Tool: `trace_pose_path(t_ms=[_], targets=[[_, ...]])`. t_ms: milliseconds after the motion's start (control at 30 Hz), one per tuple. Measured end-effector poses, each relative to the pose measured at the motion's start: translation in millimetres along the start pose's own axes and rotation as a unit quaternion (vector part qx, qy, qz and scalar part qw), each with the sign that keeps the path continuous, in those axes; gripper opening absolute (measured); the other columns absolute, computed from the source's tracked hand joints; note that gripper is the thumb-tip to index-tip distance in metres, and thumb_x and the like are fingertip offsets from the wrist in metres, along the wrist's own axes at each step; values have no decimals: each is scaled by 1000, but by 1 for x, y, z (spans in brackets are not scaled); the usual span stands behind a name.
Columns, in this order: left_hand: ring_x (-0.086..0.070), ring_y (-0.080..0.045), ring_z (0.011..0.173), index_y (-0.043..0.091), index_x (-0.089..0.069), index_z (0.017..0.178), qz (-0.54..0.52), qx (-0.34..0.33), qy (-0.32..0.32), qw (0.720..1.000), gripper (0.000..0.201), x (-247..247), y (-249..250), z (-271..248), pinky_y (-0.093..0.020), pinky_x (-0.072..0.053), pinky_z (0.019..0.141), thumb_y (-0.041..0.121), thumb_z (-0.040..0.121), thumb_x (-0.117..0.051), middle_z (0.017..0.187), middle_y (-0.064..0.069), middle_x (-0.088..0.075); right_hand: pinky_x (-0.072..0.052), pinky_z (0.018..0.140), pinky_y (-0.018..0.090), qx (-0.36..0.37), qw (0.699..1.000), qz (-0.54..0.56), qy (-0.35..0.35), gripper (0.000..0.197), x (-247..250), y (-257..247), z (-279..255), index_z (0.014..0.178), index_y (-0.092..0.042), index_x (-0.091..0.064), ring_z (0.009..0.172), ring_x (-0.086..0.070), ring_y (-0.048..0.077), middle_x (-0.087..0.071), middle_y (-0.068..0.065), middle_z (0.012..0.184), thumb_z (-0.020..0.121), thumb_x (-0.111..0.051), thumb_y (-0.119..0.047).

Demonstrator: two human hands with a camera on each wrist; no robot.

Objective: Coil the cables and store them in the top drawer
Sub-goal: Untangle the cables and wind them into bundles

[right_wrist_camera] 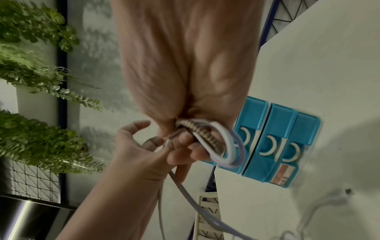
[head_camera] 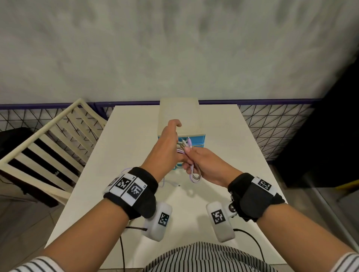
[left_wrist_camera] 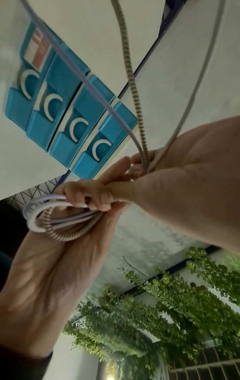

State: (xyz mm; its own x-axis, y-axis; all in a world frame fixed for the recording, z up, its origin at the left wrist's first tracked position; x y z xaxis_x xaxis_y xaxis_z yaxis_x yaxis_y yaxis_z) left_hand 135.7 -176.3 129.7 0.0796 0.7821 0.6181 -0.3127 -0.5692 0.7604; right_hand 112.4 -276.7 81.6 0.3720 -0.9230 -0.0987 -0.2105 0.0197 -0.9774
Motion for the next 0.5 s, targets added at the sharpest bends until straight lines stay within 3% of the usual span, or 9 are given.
trace_pose_path(t_ms=[100,167,200,267,367,500], targets=[[-49,-10,62,23,-29,127,7,19,-39,999,81,-5,-2,-1,-15,-41,54,12,65,-82,78,9,-45,-48,60,17,-1,998,-66,-19,32,-1,-1,1,82,-15,-57,62,-61,5,-67,-11,60,105,-37,-24],[-52,-12,63,17,-43,109,23,66,-80,994,57,-7,-10,-1,-19,-40,54,33,69,-81,72,7,-52,-51,60,18,7,997,-81,11,31,9,-4,4,83,-14,-56,63,-63,7,-64,-10,58,104,-37,-25],[-51,-13,63,14,-48,96,43,90,-98,990,45,-5,-17,-1,-23,-40,55,45,74,-74,71,5,-53,-49,57,19,7,997,-67,41,32,19,-5,7,82,-13,-54,59,-60,8,-61,-10,56,105,-36,-26],[-47,-16,58,13,-50,81,33,125,-131,983,41,-2,-30,-5,-29,-42,57,54,87,-51,69,0,-51,-43,53,20,7,995,-15,96,31,40,-5,9,81,-14,-50,52,-45,10,-50,-6,57,105,-34,-25],[-38,-14,55,17,-47,75,-77,133,-190,970,38,-13,-32,-16,-28,-39,58,41,99,-30,62,4,-42,-37,52,23,4,991,36,128,30,53,-4,10,79,-15,-44,48,-32,9,-35,-3,59,105,-31,-23],[-39,-8,60,26,-43,79,-46,32,-163,985,27,-29,-8,-19,-28,-37,65,30,101,-28,67,9,-41,-38,52,25,-4,993,-10,120,33,37,-2,14,78,-15,-43,48,-32,10,-34,-2,59,105,-28,-27]])
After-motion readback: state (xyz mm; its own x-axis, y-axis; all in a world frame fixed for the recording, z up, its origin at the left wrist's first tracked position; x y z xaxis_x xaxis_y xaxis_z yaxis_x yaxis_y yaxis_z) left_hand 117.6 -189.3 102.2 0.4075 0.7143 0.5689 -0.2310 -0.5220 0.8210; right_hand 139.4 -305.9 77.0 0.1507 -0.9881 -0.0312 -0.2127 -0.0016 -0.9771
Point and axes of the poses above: each hand's wrist, its own z-axis towards the middle knuckle, its own x-axis out of the back of the hand, y = z × x, the point moved 7 cm from there along z, towards the middle knuckle
